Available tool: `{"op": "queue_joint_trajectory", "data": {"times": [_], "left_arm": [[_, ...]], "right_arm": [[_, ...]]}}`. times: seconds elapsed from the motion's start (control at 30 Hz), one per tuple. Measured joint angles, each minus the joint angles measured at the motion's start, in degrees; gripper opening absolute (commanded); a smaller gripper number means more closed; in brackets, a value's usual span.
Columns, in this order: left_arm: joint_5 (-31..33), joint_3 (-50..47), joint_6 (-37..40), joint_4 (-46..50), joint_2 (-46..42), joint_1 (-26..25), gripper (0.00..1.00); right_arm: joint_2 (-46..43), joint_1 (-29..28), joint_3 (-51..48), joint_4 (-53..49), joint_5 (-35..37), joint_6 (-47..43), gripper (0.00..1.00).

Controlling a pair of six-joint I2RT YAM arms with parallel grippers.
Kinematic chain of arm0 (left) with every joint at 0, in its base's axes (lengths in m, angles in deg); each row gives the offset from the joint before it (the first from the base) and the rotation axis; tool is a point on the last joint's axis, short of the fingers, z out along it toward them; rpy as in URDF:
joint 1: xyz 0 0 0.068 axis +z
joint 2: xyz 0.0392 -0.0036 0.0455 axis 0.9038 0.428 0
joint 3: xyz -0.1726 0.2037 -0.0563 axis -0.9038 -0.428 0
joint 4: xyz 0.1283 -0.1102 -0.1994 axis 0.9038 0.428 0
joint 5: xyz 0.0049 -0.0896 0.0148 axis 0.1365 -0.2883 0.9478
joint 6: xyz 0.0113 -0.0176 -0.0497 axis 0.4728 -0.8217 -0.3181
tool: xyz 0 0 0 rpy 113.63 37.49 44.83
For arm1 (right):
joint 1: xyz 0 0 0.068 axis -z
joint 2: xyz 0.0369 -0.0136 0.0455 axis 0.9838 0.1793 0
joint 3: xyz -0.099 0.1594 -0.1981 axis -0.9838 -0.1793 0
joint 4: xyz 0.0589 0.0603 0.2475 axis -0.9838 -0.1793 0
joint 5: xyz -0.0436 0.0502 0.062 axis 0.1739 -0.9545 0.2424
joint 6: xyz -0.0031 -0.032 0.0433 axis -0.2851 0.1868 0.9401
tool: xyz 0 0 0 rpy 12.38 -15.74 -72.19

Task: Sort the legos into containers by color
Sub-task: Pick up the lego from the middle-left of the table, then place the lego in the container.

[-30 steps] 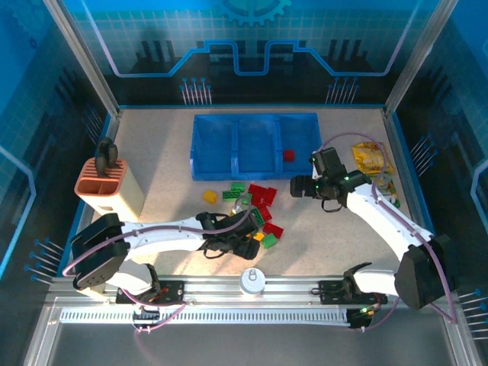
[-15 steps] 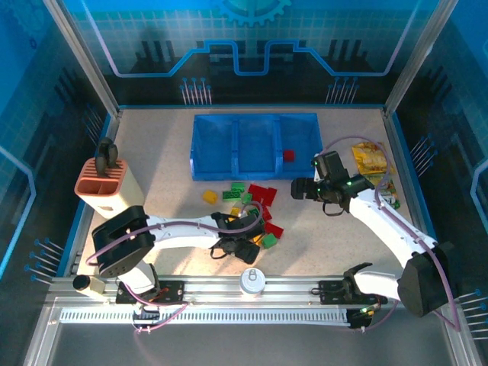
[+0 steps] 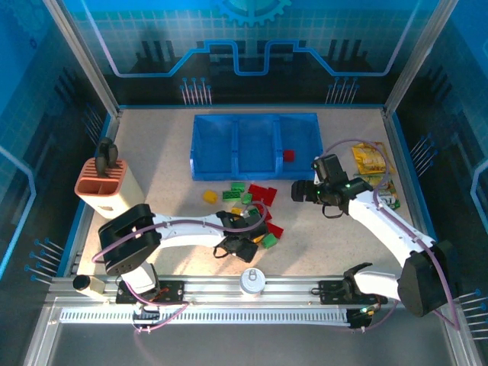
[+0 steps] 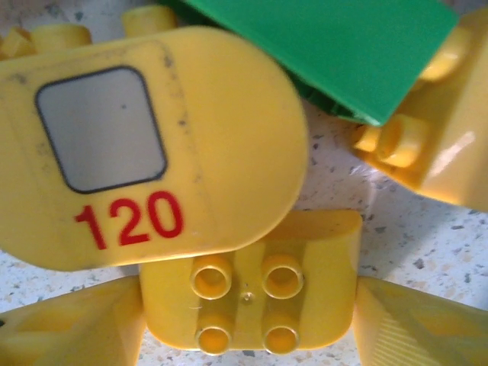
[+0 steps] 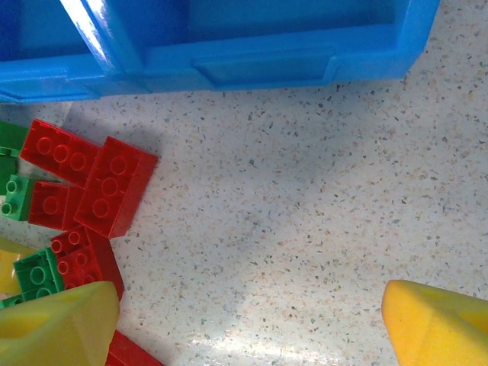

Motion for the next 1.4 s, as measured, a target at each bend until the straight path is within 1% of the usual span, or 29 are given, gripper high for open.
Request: {"op": "queue_joint_trajectory", "data": {"times": [0.17,0.33,0.47,0.57,0.67,0.73,0.93,1.03,1.17,1.3,1.4], "left_arm": [[0.5,0.9,0.5,0.9,0.3,-0.3,0.58],[1.2,0.7,0.3,0.5,-0.7,-0.5,0.57],[1.9,0.2,0.0,0.1,-6.6,-0.2,0.56],[2.6,0.3,0.0,0.1,-12.8,1.8,0.55],[2.7,0.7,1.0,0.1,-17.4,6.3,0.55],[2.6,1.3,1.8,0.3,-19.4,10.4,0.54],[0.9,6.3,5.0,-0.3,-19.7,23.8,0.54],[-0.9,10.7,6.3,-1.4,-16.2,30.4,0.54],[-2.4,18.3,7.6,-2.8,-7.3,37.0,0.54],[-3.5,24.2,8.6,-3.6,1.8,41.5,0.53],[-3.5,26.9,8.8,-3.6,6.8,43.4,0.55]], "right_arm": [[0.0,0.0,-0.3,0.0,0.0,0.1,0.90],[-0.7,0.0,-0.5,0.0,0.0,0.1,0.90],[-1.0,0.0,-0.8,0.0,0.0,0.1,0.90],[-0.9,0.0,-0.8,0.1,0.0,0.1,0.90],[-0.9,0.0,-0.8,0.1,-0.3,0.1,0.90],[-1.0,0.0,-0.8,0.1,-0.7,0.1,0.89],[-1.0,0.0,-1.8,0.9,-2.3,0.7,0.89],[-0.9,-0.3,-2.5,1.0,-3.1,1.0,0.89],[-0.9,-1.7,-2.7,1.1,-3.5,1.2,0.88],[-0.9,-3.8,-2.7,1.1,-4.1,1.4,0.88],[-0.9,-5.7,-2.7,1.0,-4.1,1.3,0.88]]}}
